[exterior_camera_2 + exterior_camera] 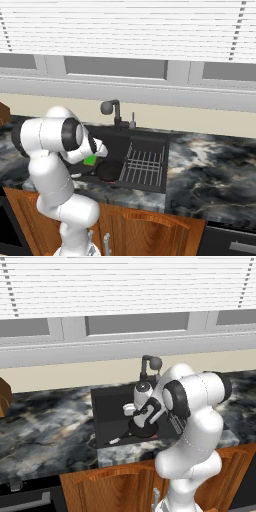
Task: Pick the pan and sponge and place them into the sink. Then turn on the water.
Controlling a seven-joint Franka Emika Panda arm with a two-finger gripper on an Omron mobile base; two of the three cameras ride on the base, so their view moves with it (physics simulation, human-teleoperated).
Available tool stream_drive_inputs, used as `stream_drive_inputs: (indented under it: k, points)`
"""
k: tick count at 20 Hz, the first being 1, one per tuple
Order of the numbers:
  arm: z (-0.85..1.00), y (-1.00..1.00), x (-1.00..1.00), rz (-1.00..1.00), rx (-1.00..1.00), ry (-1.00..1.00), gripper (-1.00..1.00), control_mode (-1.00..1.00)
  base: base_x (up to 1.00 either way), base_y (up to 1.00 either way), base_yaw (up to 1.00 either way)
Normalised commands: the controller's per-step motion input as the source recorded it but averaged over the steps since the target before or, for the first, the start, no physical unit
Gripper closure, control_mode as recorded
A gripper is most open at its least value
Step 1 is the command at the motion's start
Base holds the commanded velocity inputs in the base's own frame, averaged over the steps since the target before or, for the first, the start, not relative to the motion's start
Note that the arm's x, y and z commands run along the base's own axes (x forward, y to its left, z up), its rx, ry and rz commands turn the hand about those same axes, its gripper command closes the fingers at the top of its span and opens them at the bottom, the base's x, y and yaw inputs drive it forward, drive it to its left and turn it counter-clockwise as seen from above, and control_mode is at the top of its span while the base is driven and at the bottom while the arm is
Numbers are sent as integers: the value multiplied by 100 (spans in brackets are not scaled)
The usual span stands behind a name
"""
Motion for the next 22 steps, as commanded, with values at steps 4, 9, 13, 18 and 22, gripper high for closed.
stream_drive_inputs:
  k: [4, 9, 13, 18, 22]
  points:
    - [-29, 5, 11, 0, 0, 0, 100, -100, 0, 0, 0]
    - [-28, 4, 10, 0, 0, 0, 100, -100, 0, 0, 0]
    - [-28, 4, 10, 0, 0, 0, 100, -100, 0, 0, 0]
    - [-27, 1, 9, 0, -1, 0, 100, -100, 0, 0, 0]
    - [-28, 0, 6, 0, -1, 0, 100, -100, 0, 0, 0]
